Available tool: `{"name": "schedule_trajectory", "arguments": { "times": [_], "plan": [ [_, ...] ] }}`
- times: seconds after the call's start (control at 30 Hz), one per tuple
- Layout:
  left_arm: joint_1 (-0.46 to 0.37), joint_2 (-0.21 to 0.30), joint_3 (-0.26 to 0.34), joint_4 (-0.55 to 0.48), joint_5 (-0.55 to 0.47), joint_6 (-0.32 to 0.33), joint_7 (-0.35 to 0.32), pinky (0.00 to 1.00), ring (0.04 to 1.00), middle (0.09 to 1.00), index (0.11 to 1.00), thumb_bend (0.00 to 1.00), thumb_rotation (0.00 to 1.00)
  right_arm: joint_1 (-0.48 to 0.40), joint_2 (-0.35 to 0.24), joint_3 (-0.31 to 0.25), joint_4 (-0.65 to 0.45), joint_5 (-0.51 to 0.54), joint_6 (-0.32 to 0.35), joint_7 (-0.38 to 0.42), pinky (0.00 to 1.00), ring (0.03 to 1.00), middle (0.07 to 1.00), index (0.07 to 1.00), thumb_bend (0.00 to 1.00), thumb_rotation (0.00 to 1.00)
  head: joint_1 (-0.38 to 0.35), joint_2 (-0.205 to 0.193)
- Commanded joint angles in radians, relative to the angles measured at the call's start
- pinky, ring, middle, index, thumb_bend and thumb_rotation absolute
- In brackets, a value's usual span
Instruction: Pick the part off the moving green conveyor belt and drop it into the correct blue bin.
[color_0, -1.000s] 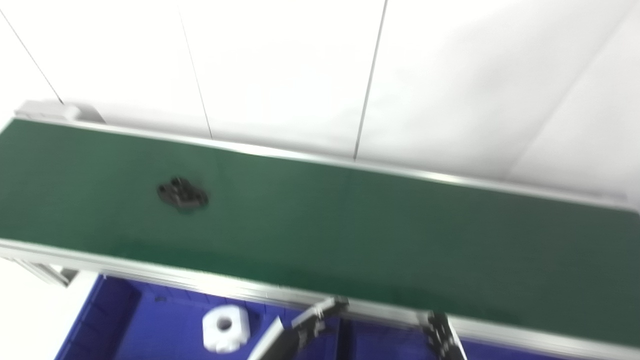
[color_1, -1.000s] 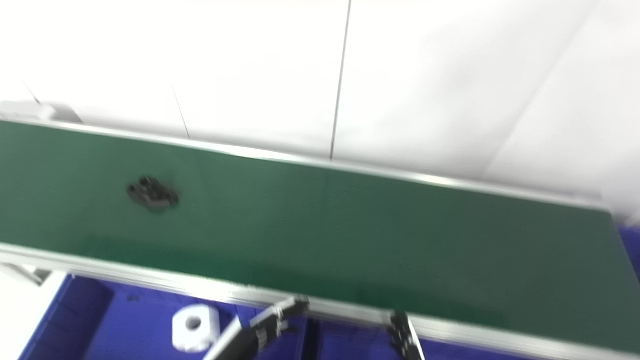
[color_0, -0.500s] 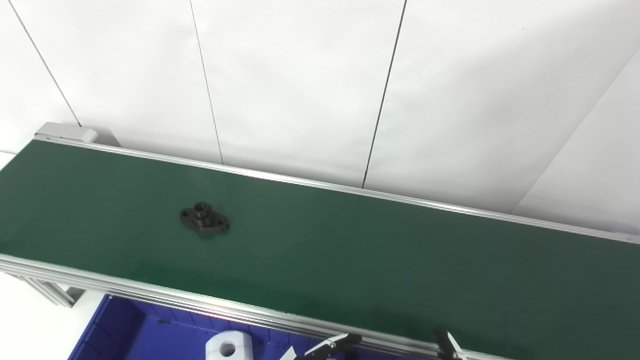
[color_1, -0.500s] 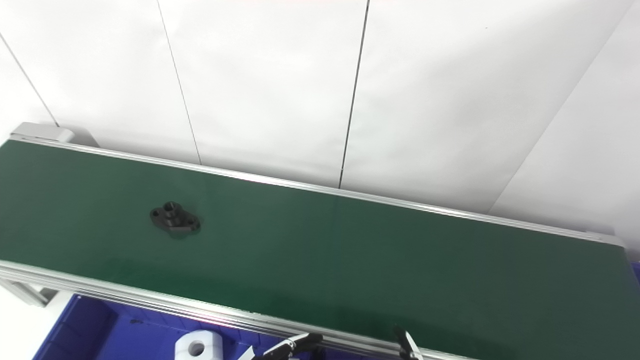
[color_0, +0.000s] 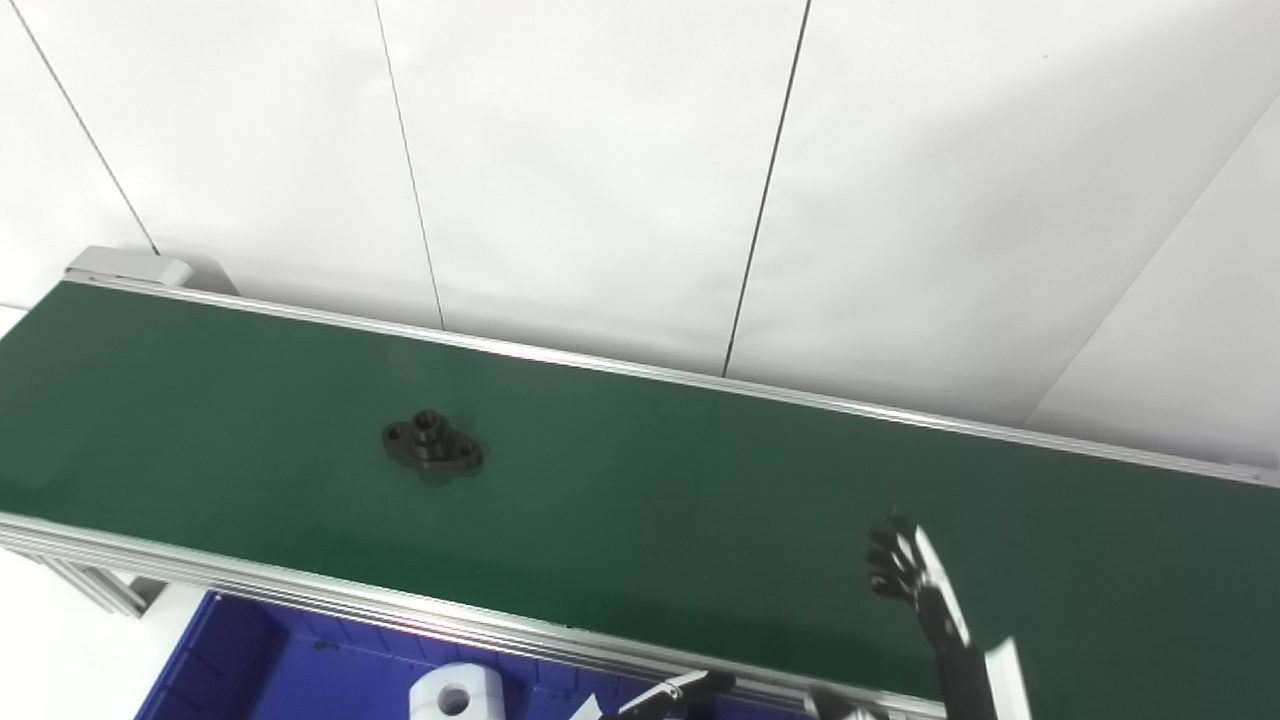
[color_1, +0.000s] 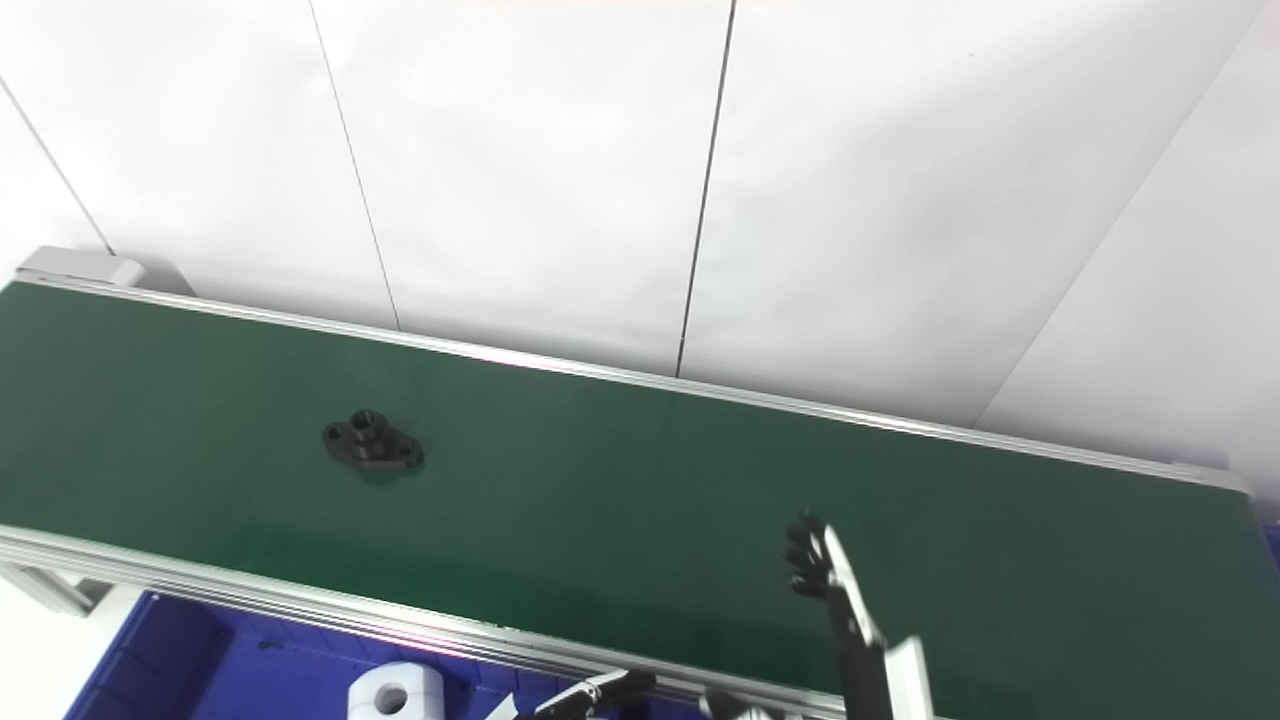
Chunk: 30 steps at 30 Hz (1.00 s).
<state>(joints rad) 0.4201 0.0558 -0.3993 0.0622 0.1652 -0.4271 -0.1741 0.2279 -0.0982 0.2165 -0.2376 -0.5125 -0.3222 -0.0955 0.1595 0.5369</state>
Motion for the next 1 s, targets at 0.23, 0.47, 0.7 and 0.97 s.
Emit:
{"name": "schedule_trajectory", "arguments": {
  "times": [0.23,0.47,0.7,0.97],
  "plan": [
    [-0.002,-0.009,-0.011,-0.032,0.002,-0.022,0.002,0.81,0.913,0.933,0.873,0.78,0.62,-0.167,0.022,0.003,-0.041,-0.079,0.188,0.110,0.77,0.902,0.944,0.943,0.87,0.71,-0.011,-0.002],
    [-0.011,-0.009,-0.018,-0.028,0.007,-0.027,0.002,0.79,0.903,0.924,0.870,0.80,0.64,-0.263,0.053,0.036,-0.016,-0.135,0.296,0.165,0.79,0.905,0.939,0.936,0.89,0.75,-0.021,0.006],
    [-0.020,-0.013,-0.023,-0.024,0.015,-0.012,0.002,0.82,0.914,0.932,0.878,0.81,0.65,-0.377,0.087,0.101,0.055,-0.248,0.381,0.190,0.72,0.859,0.912,0.919,0.89,0.74,-0.020,0.003],
    [-0.019,-0.038,-0.026,-0.022,0.032,-0.014,0.015,0.82,0.911,0.927,0.871,0.80,0.65,-0.514,0.090,0.173,0.167,-0.359,0.406,0.198,0.75,0.836,0.883,0.912,0.91,0.74,-0.001,0.008]
  ]
}}
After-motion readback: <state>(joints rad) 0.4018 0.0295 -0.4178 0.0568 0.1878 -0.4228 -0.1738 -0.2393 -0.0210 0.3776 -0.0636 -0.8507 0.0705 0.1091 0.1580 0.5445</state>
